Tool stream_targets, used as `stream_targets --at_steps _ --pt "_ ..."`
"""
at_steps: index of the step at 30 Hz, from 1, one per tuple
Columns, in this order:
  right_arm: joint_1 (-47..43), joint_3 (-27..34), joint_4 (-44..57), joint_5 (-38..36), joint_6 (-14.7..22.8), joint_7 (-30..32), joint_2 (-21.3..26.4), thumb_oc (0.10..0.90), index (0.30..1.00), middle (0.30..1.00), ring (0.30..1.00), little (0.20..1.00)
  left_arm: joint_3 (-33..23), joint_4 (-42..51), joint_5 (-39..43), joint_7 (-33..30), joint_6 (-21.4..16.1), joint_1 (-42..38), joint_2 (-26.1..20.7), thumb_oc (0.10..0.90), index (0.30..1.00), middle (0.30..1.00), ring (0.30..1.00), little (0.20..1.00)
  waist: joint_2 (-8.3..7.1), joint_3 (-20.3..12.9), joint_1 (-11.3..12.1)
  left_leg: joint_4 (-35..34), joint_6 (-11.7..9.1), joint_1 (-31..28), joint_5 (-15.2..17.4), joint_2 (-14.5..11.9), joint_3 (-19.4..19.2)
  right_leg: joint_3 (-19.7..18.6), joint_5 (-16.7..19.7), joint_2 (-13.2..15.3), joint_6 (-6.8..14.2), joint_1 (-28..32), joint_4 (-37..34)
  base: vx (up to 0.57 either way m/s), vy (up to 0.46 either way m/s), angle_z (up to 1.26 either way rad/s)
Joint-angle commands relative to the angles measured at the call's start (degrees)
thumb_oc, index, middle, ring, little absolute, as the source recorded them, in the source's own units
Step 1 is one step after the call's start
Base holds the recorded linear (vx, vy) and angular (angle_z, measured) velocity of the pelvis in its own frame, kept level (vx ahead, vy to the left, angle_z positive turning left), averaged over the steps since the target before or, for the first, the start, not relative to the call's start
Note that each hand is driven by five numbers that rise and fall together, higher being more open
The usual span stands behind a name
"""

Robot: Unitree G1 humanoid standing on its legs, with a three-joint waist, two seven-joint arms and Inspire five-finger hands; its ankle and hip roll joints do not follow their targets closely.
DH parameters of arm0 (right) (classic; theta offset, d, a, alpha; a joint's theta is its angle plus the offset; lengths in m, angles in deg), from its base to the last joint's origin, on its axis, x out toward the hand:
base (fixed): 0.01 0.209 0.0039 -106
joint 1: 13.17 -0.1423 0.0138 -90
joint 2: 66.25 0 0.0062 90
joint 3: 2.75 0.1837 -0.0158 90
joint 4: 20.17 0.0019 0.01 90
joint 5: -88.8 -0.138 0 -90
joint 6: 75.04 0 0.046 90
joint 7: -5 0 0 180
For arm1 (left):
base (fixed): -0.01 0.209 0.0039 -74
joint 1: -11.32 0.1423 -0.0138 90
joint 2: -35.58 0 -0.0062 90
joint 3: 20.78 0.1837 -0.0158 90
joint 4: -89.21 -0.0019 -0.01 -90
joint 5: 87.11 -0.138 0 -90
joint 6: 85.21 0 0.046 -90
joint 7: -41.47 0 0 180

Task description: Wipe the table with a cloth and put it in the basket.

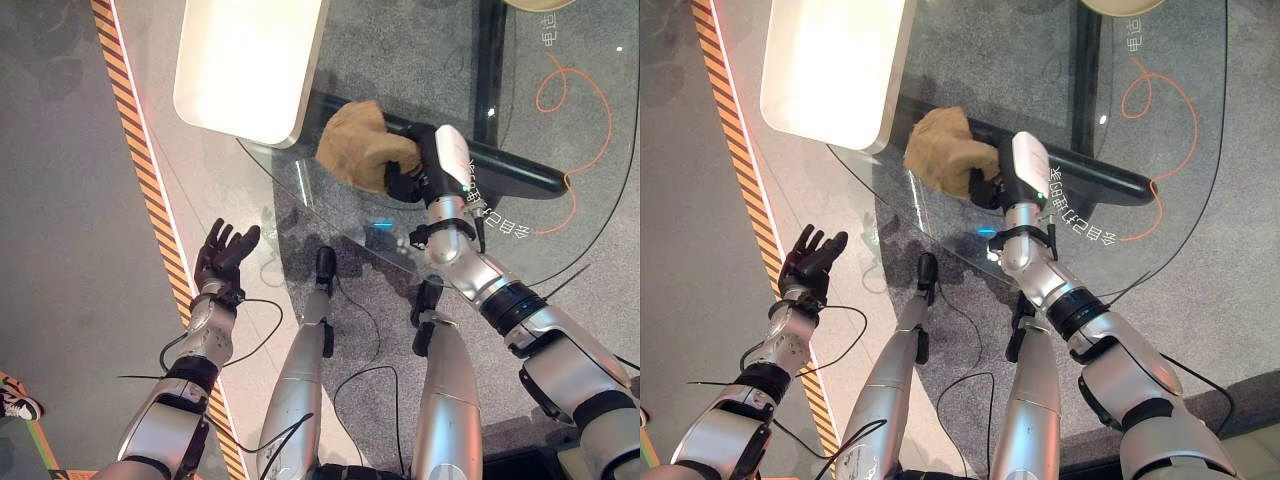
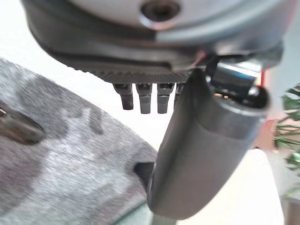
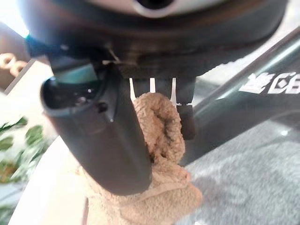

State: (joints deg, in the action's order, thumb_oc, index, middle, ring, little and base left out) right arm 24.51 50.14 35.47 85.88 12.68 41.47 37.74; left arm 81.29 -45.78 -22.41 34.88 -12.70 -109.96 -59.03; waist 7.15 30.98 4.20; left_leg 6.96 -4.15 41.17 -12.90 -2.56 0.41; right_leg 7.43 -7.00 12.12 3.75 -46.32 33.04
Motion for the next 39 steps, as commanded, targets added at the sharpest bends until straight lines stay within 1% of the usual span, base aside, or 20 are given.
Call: stream_targets --at_steps 1,4,5,6,7,8,11,13,18,20,23,26,27,29,31,32,34,35,37,39 --pt "-3.06 2.42 9.35 0.69 5.14 4.88 0.75 0.100 0.300 0.300 0.300 0.200 -4.18 1.93 1.49 -1.45 -6.47 -1.74 -1.96 0.800 0.900 0.900 0.900 0.900 -0.54 -1.18 -0.61 9.23 1.34 1.10 10.07 2.37 -1.80 1.16 6.13 -0.87 1.37 2.22 -11.36 0.00 0.000 0.00" --pt "-1.16 5.31 12.37 1.18 6.62 5.08 1.42 0.100 0.300 0.300 0.300 0.200 -5.87 6.59 1.55 -2.54 -8.88 -1.37 -1.83 0.800 0.900 0.900 0.900 0.900 -0.71 -1.18 -0.71 9.49 1.44 1.46 10.27 2.36 -1.79 1.28 5.97 -0.83 1.35 1.93 -11.15 0.00 -0.010 0.00" --pt "-0.93 5.57 12.76 1.35 6.71 5.08 1.46 0.100 0.300 0.300 0.300 0.200 -6.01 7.00 1.40 -2.78 -9.03 -1.32 -1.83 0.800 0.900 0.900 0.900 0.900 -0.71 -1.18 -0.72 9.51 1.44 1.46 10.27 2.37 -1.77 1.27 5.94 -0.83 1.36 1.92 -11.10 0.00 0.000 0.00" --pt "-0.16 6.70 14.60 1.77 6.87 4.99 1.46 0.100 0.300 0.300 0.300 0.200 -6.72 8.78 0.80 -3.57 -10.27 -1.30 -1.74 0.800 0.900 0.900 0.900 0.900 -0.73 -1.18 -0.81 9.52 1.42 1.50 10.30 2.33 -1.77 1.22 5.86 -0.79 1.39 1.79 -10.93 0.00 0.000 0.00" --pt "0.03 6.95 14.99 1.89 6.94 5.00 1.47 0.100 0.300 0.300 0.300 0.200 -6.92 9.25 0.69 -3.82 -10.46 -1.26 -1.71 0.800 0.900 0.900 0.900 0.900 -0.73 -1.18 -0.82 9.48 1.42 1.47 10.31 2.32 -1.78 1.20 5.84 -0.78 1.40 1.80 -10.94 0.00 0.000 0.00" --pt "1.01 7.93 16.82 2.40 7.59 5.14 1.40 0.100 0.300 0.300 0.300 0.200 -7.92 11.19 -0.32 -5.50 -12.22 -1.12 -1.64 0.800 0.900 0.900 0.900 0.900 -0.75 -1.18 -0.92 9.43 1.36 1.41 10.35 2.27 -1.79 1.08 5.74 -0.75 1.42 1.83 -10.96 0.00 0.000 0.00" --pt "3.42 10.18 21.77 4.04 7.92 5.41 1.23 0.100 0.300 0.300 0.300 0.200 -10.12 15.25 -3.02 -9.48 -14.88 -0.30 -1.46 0.800 0.900 0.900 0.900 0.900 -0.85 -1.18 -1.08 9.50 1.28 1.45 10.40 2.29 -1.67 0.81 5.63 -0.80 1.52 1.74 -10.81 0.00 0.000 0.00" --pt "4.85 11.42 24.39 4.63 9.14 5.89 0.94 0.100 0.300 0.300 0.300 0.200 -11.43 17.75 -5.01 -11.14 -17.16 0.14 -1.16 0.800 0.900 0.900 0.900 0.900 -0.92 -1.18 -1.17 9.62 1.28 1.53 10.50 2.23 -1.61 0.63 5.48 -0.82 1.51 1.67 -10.68 0.00 0.000 0.00" --pt "7.29 14.79 30.44 6.32 10.92 6.09 -0.33 0.100 0.300 0.300 0.300 0.200 -13.73 25.56 -10.42 -15.33 -20.49 0.77 -0.63 0.800 0.900 0.900 0.900 0.900 -1.18 -1.18 -1.24 9.71 1.32 1.62 10.73 2.31 -1.39 0.29 5.33 -1.11 1.51 1.68 -10.63 0.00 0.000 0.00" --pt "8.24 16.39 33.11 6.75 11.67 5.17 -0.90 0.100 0.300 0.300 0.300 0.200 -14.87 29.28 -12.42 -17.13 -21.16 1.13 -0.20 0.800 0.900 0.900 0.900 0.900 -1.36 -1.18 -1.33 9.71 1.32 1.62 10.86 2.25 -1.44 0.11 5.32 -1.25 1.52 1.72 -10.75 0.00 0.000 0.00" --pt "9.11 17.79 36.32 6.90 12.09 4.21 -1.26 0.100 0.300 0.300 0.300 0.200 -15.59 33.42 -13.90 -18.07 -21.41 1.43 0.47 0.800 0.900 0.900 0.900 0.900 -1.63 -1.18 -1.43 9.71 1.32 1.64 10.94 2.22 -1.54 0.03 5.42 -1.29 1.51 1.89 -11.14 0.00 0.000 0.00" --pt "10.08 18.85 39.14 7.10 12.19 3.33 -1.67 0.100 0.300 0.300 0.300 0.200 -15.96 36.73 -12.83 -15.87 -21.20 2.18 1.21 0.800 0.900 0.900 0.900 0.900 -1.91 -1.18 -1.47 9.51 1.33 1.54 11.00 2.17 -1.62 0.05 5.45 -1.42 1.51 2.12 -11.37 0.00 0.000 0.00" --pt "10.52 19.43 40.18 7.18 12.59 3.04 -1.88 0.100 0.300 0.300 0.300 0.200 -16.03 38.52 -11.30 -13.78 -20.61 2.60 1.39 0.800 0.900 0.900 0.900 0.900 -2.01 -1.18 -1.48 9.38 1.36 1.51 11.00 2.14 -1.68 0.10 5.50 -1.47 1.53 2.26 -11.55 0.00 0.000 0.00" --pt "11.21 20.12 41.86 7.35 12.82 2.39 -2.44 0.100 0.300 0.300 0.300 0.200 -15.71 41.27 -7.73 -7.97 -18.30 3.27 1.72 0.800 0.900 0.900 0.900 0.900 -2.20 -1.18 -1.47 9.06 1.38 1.33 10.94 2.09 -1.73 0.16 5.67 -1.55 1.60 2.66 -12.00 0.00 0.000 0.00" --pt "11.49 20.52 43.01 7.28 13.11 1.90 -2.73 0.100 0.300 0.300 0.300 0.200 -15.20 43.49 -7.02 -4.95 -17.12 3.56 1.80 0.800 0.900 0.900 0.900 0.900 -2.26 -1.18 -1.51 8.83 1.38 1.33 10.87 1.97 -1.89 0.21 5.86 -1.56 1.65 2.78 -12.36 0.00 0.000 0.00" --pt "11.70 20.94 43.81 7.01 13.32 1.47 -2.69 0.100 0.300 0.300 0.300 0.200 -14.72 45.00 -4.99 -1.97 -15.59 3.76 1.69 0.800 0.900 0.900 0.900 0.900 -2.29 -1.18 -1.55 8.61 1.40 1.25 10.83 1.92 -1.99 0.22 6.03 -1.56 1.71 2.89 -12.64 0.00 0.000 0.00" --pt "12.15 21.35 44.71 6.72 14.26 0.94 -2.77 0.100 0.300 0.300 0.300 0.200 -13.86 47.08 -2.53 1.35 -13.99 4.13 1.70 0.800 0.900 0.900 0.900 0.900 -2.21 -1.18 -1.65 8.39 1.45 1.26 10.81 1.88 -2.07 0.28 6.22 -1.49 1.79 2.95 -12.90 0.00 0.000 0.00" --pt "12.67 21.47 45.45 6.75 14.75 0.44 -3.08 0.100 0.300 0.300 0.300 0.200 -13.26 47.92 -0.86 3.87 -12.42 4.40 1.65 0.800 0.900 0.900 0.900 0.900 -2.24 -1.18 -1.72 8.25 1.47 1.16 10.78 1.83 -2.17 0.34 6.36 -1.46 1.86 3.13 -13.10 0.00 0.000 0.00" --pt "13.13 21.45 46.69 6.53 15.57 -0.17 -3.29 0.100 0.300 0.300 0.300 0.200 -12.43 49.08 -0.45 5.41 -11.05 4.40 1.17 0.800 0.900 0.900 0.900 0.900 -2.38 -1.18 -1.85 7.92 1.52 1.01 10.71 1.76 -2.31 0.45 6.62 -1.43 1.95 3.44 -13.55 0.00 0.000 0.00" --pt "13.46 21.41 47.84 6.62 15.96 -0.75 -3.44 0.100 0.300 0.300 0.300 0.200 -12.06 49.95 -0.22 5.47 -10.58 4.46 0.85 0.800 0.900 0.900 0.900 0.900 -2.48 -1.18 -1.98 7.76 1.55 0.96 10.68 1.74 -2.35 0.41 6.80 -1.49 1.99 3.54 -13.82 0.00 0.000 0.00"
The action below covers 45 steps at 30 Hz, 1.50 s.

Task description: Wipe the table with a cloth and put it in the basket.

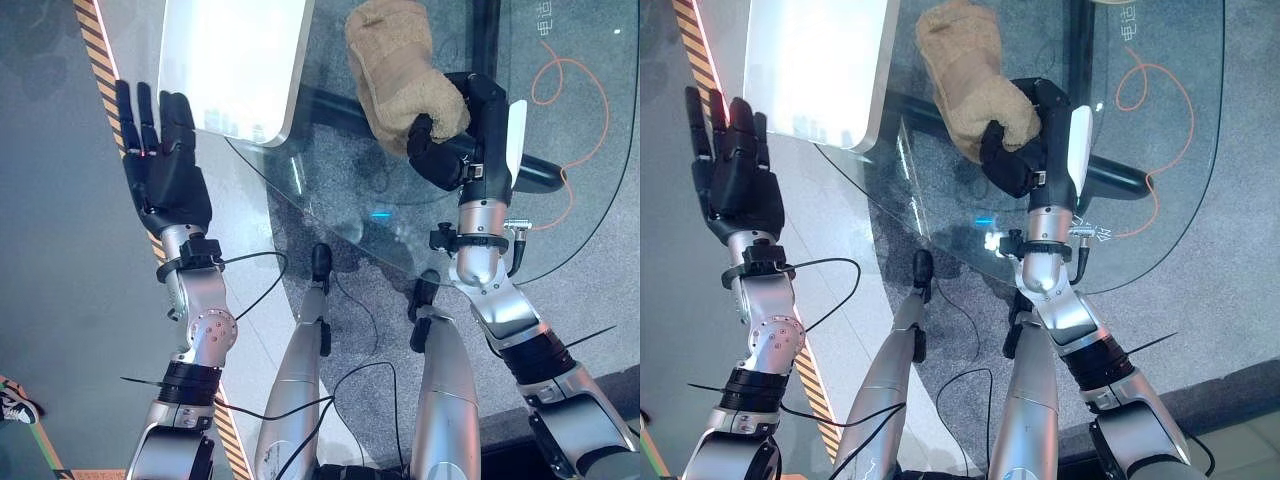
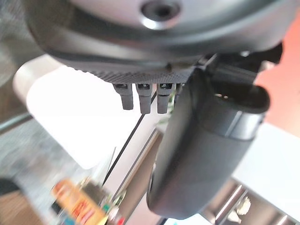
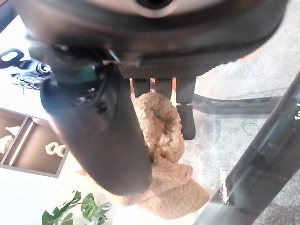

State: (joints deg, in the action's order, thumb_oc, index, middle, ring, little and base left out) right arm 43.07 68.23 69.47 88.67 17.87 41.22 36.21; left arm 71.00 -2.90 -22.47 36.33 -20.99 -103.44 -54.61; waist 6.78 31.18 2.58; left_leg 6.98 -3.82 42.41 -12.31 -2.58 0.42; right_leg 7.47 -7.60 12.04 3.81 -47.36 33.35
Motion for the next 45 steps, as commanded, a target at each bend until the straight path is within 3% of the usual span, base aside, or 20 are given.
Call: stream_targets --at_steps 1,7,18,45 --pt "-5.13 3.19 14.45 3.79 11.14 -0.80 -1.79 0.100 0.300 0.300 0.300 0.200 -1.68 7.20 0.88 4.77 -1.89 -2.08 -3.84 0.800 0.900 0.900 0.900 0.900 -2.17 -1.39 -0.42 7.75 1.22 -0.25 10.09 1.73 -2.42 0.36 7.48 -1.41 1.93 4.57 -14.27 0.00 0.000 0.00" --pt "-6.74 1.85 16.08 1.06 12.64 -2.96 -1.13 0.100 0.300 0.300 0.300 0.200 -0.45 6.66 8.12 9.59 3.21 -4.36 -4.88 0.800 0.900 0.900 0.900 0.900 -2.48 -1.39 -1.05 7.70 1.16 -0.49 10.19 1.43 -2.88 0.05 7.63 -1.46 2.02 4.87 -14.59 0.00 0.000 0.00" --pt "-9.85 -1.55 18.64 -2.44 12.30 -6.86 -1.30 0.100 0.300 0.300 0.300 0.200 2.91 7.78 13.86 12.25 7.71 -8.54 -4.70 0.800 0.900 0.900 0.900 0.900 -3.05 -1.39 -1.69 7.18 1.07 -0.57 9.90 1.14 -3.22 -0.36 8.07 -1.78 2.00 5.06 -15.43 0.00 0.000 0.00" --pt "-15.09 -10.62 19.99 -6.91 6.49 -14.12 0.07 0.100 0.300 0.300 0.300 0.200 7.32 8.38 16.24 14.55 11.69 -11.27 -3.83 0.800 0.900 0.900 0.900 0.900 -3.73 -1.39 -1.20 5.97 1.00 -0.78 9.26 1.36 -3.08 0.24 8.40 -1.85 1.76 5.73 -16.99 0.00 0.000 0.00"
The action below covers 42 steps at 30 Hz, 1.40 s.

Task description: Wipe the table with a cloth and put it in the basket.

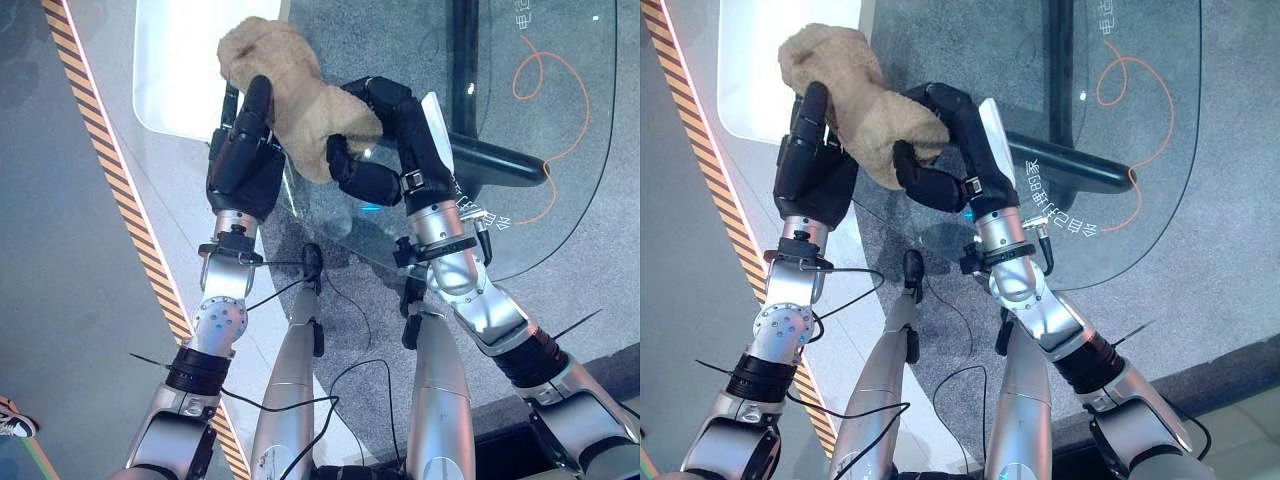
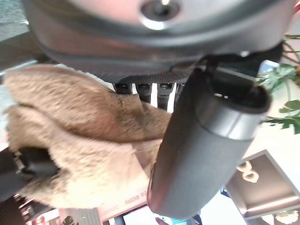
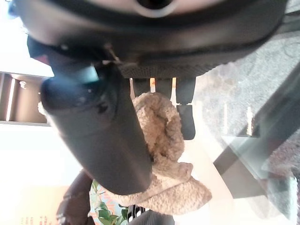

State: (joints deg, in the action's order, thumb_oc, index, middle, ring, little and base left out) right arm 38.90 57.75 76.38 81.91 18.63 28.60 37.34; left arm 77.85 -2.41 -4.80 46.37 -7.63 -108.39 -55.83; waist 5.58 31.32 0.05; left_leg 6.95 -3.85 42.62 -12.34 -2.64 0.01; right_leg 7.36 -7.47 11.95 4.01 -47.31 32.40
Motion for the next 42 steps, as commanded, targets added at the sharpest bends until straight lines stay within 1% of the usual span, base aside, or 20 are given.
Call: stream_targets --at_steps 1,7,11,16,20,21,22,23,24,33,42 --pt "-10.93 -0.20 13.14 -0.15 5.70 -1.47 -1.02 0.100 0.300 0.300 0.300 0.200 0.49 7.92 -1.57 4.42 -1.64 -6.31 -2.62 0.800 0.900 0.900 0.900 0.900 -2.53 -1.53 1.34 5.97 1.03 -1.00 9.28 1.41 -2.68 0.36 8.28 -1.75 1.56 5.70 -16.06 0.00 0.000 0.00" --pt "-11.24 -0.96 12.81 -0.62 4.93 -2.45 -0.49 0.100 0.300 0.300 0.300 0.200 0.98 7.45 -2.11 4.60 -1.77 -6.43 -3.23 0.800 0.900 0.900 0.900 0.900 -2.58 -1.53 1.36 5.96 1.01 -1.08 9.23 1.52 -2.57 0.41 8.34 -1.81 1.60 5.81 -16.13 0.00 0.000 0.00" --pt "-11.53 -1.14 12.39 -1.46 4.17 -2.95 0.31 0.100 0.300 0.300 0.300 0.200 1.04 7.75 -2.27 6.20 -1.16 -6.31 -3.44 0.800 0.900 0.900 0.900 0.900 -2.62 -1.53 1.44 5.86 1.02 -1.20 9.20 1.52 -2.54 0.52 8.37 -1.78 1.58 5.95 -16.24 0.00 0.000 0.00" --pt "-11.39 -1.48 12.23 -1.37 3.49 -3.77 0.52 0.100 0.300 0.300 0.300 0.200 1.28 8.05 -2.46 6.82 -0.78 -6.31 -3.67 0.800 0.900 0.900 0.900 0.900 -2.69 -1.53 1.44 5.91 1.07 -1.16 9.21 1.58 -2.46 0.54 8.39 -1.82 1.56 5.91 -16.25 0.00 0.000 0.00" --pt "-11.91 -1.82 11.94 -1.13 2.51 -5.03 0.58 0.100 0.300 0.300 0.300 0.200 1.52 8.19 -3.73 6.97 0.37 -6.82 -3.89 0.800 0.900 0.900 0.900 0.900 -2.65 -1.53 1.49 5.74 1.08 -1.26 9.20 1.63 -2.43 0.56 8.43 -1.79 1.61 5.99 -16.39 0.00 0.000 0.00" --pt "-12.03 -1.94 12.22 -1.37 2.43 -5.10 0.95 0.100 0.300 0.300 0.300 0.200 1.74 8.37 -4.12 7.14 0.23 -6.87 -4.23 0.663 0.782 0.782 0.782 0.763 -2.64 -1.53 1.49 5.79 1.08 -1.18 9.18 1.64 -2.45 0.57 8.47 -1.76 1.60 5.98 -16.45 0.00 0.000 0.00" --pt "-11.97 -1.99 12.33 -1.40 2.42 -5.20 1.02 0.100 0.300 0.300 0.300 0.200 1.84 8.47 -4.37 7.16 0.10 -6.86 -4.27 0.429 0.582 0.582 0.582 0.529 -2.66 -1.53 1.48 5.87 1.08 -1.08 9.18 1.65 -2.46 0.57 8.48 -1.76 1.59 5.91 -16.42 0.00 0.000 0.00" --pt "-11.95 -2.05 12.30 -1.33 2.47 -5.19 0.99 0.100 0.300 0.300 0.300 0.200 1.88 8.49 -4.52 7.12 -0.07 -6.89 -4.30 0.314 0.484 0.484 0.484 0.414 -2.66 -1.53 1.48 5.82 1.08 -1.10 9.16 1.67 -2.45 0.57 8.51 -1.77 1.61 5.91 -16.44 0.00 0.000 0.00" --pt "-11.96 -1.93 12.42 -1.39 2.40 -5.28 1.02 0.100 0.300 0.300 0.300 0.200 1.86 8.55 -4.61 7.15 -0.30 -6.94 -4.44 0.100 0.300 0.300 0.300 0.200 -2.68 -1.53 1.48 5.84 1.09 -1.07 9.14 1.67 -2.43 0.55 8.57 -1.78 1.61 5.86 -16.45 0.00 0.000 0.00" --pt "-12.20 -2.04 12.01 -1.61 2.96 -5.48 1.29 0.100 0.300 0.300 0.300 0.200 1.77 7.95 -5.06 7.76 -1.56 -7.14 -4.61 0.100 0.300 0.300 0.300 0.200 -2.72 -1.53 1.49 5.57 1.17 -1.07 9.08 1.77 -2.27 0.50 8.65 -1.92 1.68 5.69 -16.52 0.00 0.000 0.00" --pt "-12.21 -1.66 12.18 -1.27 2.46 -5.76 0.73 0.100 0.300 0.300 0.300 0.200 1.06 8.27 -5.41 7.13 -3.64 -7.10 -4.06 0.100 0.300 0.300 0.300 0.200 -2.77 -1.53 1.55 5.81 1.11 -1.02 9.24 1.86 -2.15 0.38 8.58 -1.93 1.62 5.70 -16.55 0.00 0.000 0.00"
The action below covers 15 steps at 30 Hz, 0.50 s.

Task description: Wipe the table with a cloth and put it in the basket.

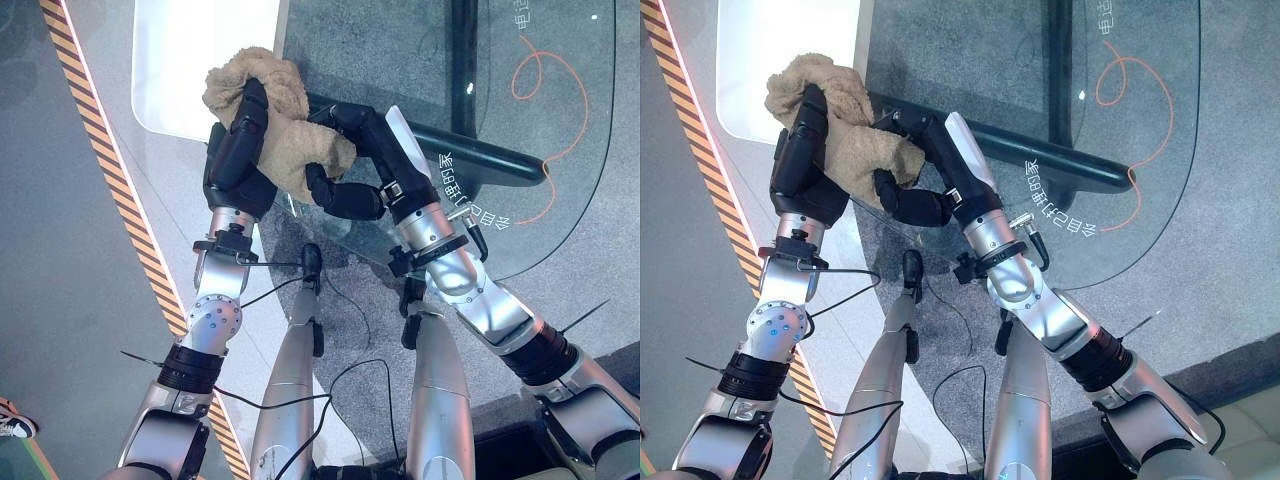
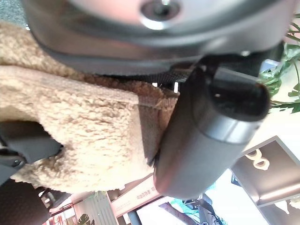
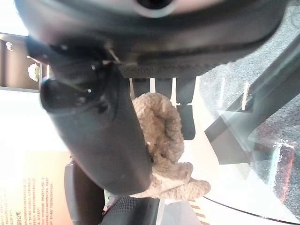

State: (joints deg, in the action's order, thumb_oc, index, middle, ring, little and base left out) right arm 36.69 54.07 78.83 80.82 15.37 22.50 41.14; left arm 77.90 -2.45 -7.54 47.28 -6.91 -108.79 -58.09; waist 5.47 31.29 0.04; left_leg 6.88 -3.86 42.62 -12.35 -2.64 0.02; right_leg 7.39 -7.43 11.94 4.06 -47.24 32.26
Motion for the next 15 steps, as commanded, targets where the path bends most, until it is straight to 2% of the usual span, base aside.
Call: stream_targets --at_steps 1,4,5,6,7,11,15 --pt "-9.99 2.11 9.84 -0.35 5.66 0.34 -3.02 0.100 0.300 0.300 0.300 0.200 0.96 8.49 -2.82 5.93 -4.73 -6.66 -1.74 0.100 0.300 0.300 0.300 0.200 -2.70 -1.49 1.59 5.76 1.13 -1.12 9.22 1.87 -2.12 0.39 8.52 -1.92 1.58 5.74 -16.47 0.00 0.000 0.00" --pt "-10.07 2.11 9.65 -0.69 5.77 0.51 -3.12 0.130 0.326 0.326 0.326 0.230 0.79 8.43 -2.39 5.80 -5.52 -6.78 -1.55 0.100 0.300 0.300 0.300 0.200 -2.72 -1.49 1.64 5.61 1.12 -1.23 9.18 1.89 -2.09 0.41 8.51 -1.98 1.55 5.82 -16.50 0.00 0.000 0.00" --pt "-10.06 2.14 9.40 -0.97 5.96 0.58 -3.41 0.281 0.455 0.455 0.455 0.381 0.59 8.36 -2.25 5.64 -6.09 -6.86 -1.28 0.100 0.300 0.300 0.300 0.200 -2.74 -1.49 1.67 5.61 1.11 -1.29 9.20 1.91 -2.06 0.45 8.47 -1.97 1.56 5.86 -16.47 0.00 0.000 0.00" --pt "-10.04 2.16 9.39 -0.99 6.01 0.63 -3.45 0.586 0.716 0.716 0.716 0.686 0.52 8.32 -2.20 5.64 -6.29 -6.88 -1.25 0.100 0.300 0.300 0.300 0.200 -2.75 -1.49 1.67 5.56 1.11 -1.30 9.19 1.91 -2.06 0.45 8.47 -1.97 1.56 5.87 -16.50 0.00 0.000 0.00" --pt "-9.92 2.22 9.30 -0.82 6.23 0.79 -3.68 0.800 0.900 0.900 0.900 0.900 0.39 8.36 -2.42 5.49 -6.98 -6.86 -1.00 0.100 0.300 0.300 0.300 0.200 -2.79 -1.49 1.69 5.55 1.08 -1.25 9.15 1.92 -2.03 0.45 8.47 -1.96 1.54 5.86 -16.54 0.00 0.000 0.00" --pt "-9.84 2.53 9.10 -0.57 6.28 0.81 -4.25 0.800 0.900 0.900 0.900 0.900 -0.41 8.48 -2.50 4.68 -8.89 -6.87 -0.43 0.100 0.300 0.300 0.300 0.200 -2.88 -1.49 1.80 5.51 1.04 -1.20 9.15 1.92 -2.01 0.50 8.41 -1.97 1.47 5.90 -16.63 0.00 0.000 0.00" --pt "-9.72 2.93 9.07 -0.18 6.08 0.65 -4.97 0.800 0.900 0.900 0.900 0.900 -1.22 8.61 -2.78 2.03 -12.68 -6.99 0.46 0.100 0.300 0.300 0.300 0.200 -2.96 -1.49 1.88 5.69 1.11 -1.00 9.20 2.01 -1.85 0.50 8.24 -2.07 1.46 5.60 -16.24 0.00 0.000 0.00"
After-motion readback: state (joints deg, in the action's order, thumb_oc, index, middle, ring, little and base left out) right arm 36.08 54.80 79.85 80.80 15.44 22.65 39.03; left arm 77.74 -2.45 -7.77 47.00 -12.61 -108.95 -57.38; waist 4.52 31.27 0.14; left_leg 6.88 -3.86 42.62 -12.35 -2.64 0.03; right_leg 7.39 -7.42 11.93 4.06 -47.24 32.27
